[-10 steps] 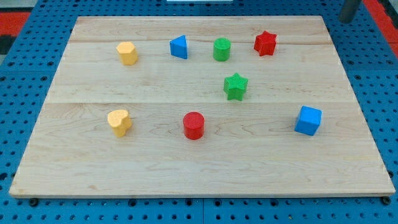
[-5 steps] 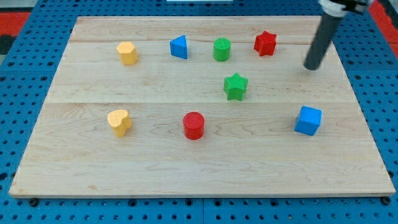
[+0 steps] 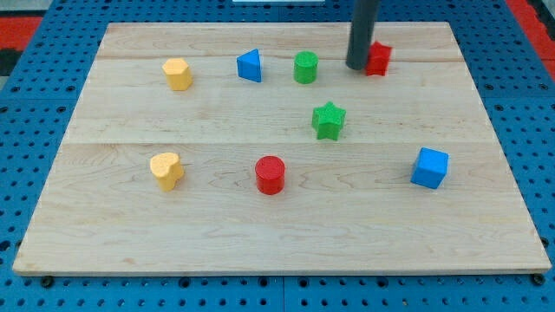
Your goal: Slightly touch the red star
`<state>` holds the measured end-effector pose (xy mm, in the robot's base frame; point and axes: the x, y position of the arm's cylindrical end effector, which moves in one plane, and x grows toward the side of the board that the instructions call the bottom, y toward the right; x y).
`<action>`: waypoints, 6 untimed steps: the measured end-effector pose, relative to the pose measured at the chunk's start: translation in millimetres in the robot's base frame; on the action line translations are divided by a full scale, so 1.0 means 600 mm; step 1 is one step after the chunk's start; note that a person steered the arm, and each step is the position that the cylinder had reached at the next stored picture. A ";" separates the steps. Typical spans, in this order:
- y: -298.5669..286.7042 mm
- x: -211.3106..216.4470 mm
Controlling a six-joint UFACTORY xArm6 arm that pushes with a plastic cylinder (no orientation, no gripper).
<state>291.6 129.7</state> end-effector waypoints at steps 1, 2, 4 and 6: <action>-0.005 0.000; -0.031 -0.058; 0.024 -0.041; 0.002 -0.003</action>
